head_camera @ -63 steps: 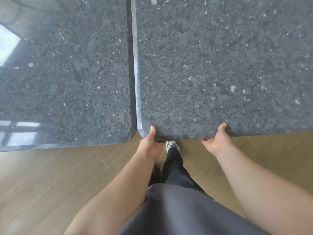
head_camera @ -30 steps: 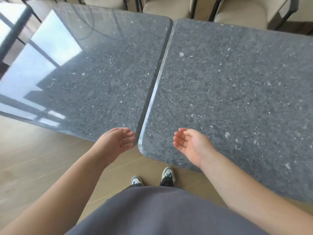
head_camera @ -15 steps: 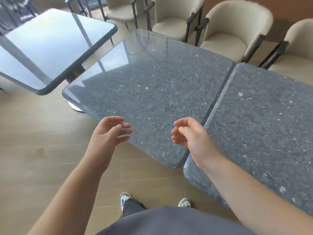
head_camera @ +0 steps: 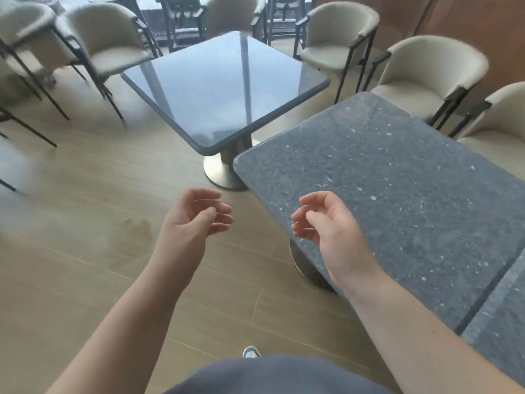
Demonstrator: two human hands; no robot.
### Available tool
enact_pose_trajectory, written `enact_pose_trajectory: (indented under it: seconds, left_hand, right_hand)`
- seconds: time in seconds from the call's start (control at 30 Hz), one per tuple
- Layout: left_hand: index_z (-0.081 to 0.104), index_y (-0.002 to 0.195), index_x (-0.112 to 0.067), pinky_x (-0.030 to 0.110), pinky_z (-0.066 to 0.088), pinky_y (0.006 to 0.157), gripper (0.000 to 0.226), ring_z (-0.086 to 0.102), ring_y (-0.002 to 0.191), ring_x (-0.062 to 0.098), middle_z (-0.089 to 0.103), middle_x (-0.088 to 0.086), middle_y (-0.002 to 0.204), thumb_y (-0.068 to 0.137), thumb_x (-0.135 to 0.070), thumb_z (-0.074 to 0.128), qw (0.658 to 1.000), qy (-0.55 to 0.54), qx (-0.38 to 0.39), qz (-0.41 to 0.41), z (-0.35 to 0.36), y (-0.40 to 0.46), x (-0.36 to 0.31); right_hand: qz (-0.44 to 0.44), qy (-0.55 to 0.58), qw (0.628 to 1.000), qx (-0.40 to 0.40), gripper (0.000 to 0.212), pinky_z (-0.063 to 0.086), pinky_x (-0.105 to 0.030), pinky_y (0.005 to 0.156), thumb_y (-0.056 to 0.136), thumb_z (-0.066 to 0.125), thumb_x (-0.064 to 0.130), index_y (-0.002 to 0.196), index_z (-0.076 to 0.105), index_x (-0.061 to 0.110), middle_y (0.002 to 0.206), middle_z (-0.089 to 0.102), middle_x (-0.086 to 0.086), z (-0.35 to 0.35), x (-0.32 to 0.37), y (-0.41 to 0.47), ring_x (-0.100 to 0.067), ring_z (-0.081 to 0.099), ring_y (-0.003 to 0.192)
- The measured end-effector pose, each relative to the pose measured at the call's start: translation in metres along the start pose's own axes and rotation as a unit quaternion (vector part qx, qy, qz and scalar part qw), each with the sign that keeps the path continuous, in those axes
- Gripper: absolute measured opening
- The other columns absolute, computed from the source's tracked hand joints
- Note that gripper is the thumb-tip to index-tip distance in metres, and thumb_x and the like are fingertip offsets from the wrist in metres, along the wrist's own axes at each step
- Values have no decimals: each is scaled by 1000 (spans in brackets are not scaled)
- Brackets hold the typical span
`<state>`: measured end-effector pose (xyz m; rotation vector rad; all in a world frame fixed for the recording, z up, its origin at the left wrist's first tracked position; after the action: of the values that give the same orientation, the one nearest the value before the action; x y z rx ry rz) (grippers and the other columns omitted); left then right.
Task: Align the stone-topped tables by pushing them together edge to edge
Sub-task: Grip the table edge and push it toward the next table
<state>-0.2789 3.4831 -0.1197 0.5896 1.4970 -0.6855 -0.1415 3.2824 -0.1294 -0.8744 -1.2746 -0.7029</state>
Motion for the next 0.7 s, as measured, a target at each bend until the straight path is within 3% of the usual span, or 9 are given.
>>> enact_pose_trajectory:
  seconds: [0.3,0.5,0.7]
  left_hand:
    - [62,107,-13,33,61,77,30,71,79,20,72,-1,83,101,8,41,997,-15,-72,-1,-107,32,-8]
    - [61,109,-9,33,60,77,27,70,78,20,72,-1,82,102,7,40,993,-29,-108,-22,-139,66,4]
    - [61,110,-8,33,60,75,26,70,79,21,72,1,83,103,5,40,992,-29,-118,-44,-147,134,15]
  right_hand:
    - [2,14,996,84,25,56,-33,73,93,41,-7,102,59,7,80,69,-3,123,-5,42,-20,64,73]
    - [11,15,992,122,25,57,-30,72,81,47,10,103,59,6,78,68,-2,158,-6,85,-20,64,73]
    - [16,0,990,139,25,58,-31,73,96,40,-10,104,59,4,76,68,-1,182,-8,155,-18,64,72]
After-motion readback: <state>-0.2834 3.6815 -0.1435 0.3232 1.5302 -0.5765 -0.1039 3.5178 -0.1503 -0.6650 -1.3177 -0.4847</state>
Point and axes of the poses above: each hand's wrist, its own y-axis towards the middle knuckle, its own z-axis out of the palm, x = y × z, the point moved 10 cm from there along y, towards the middle knuckle
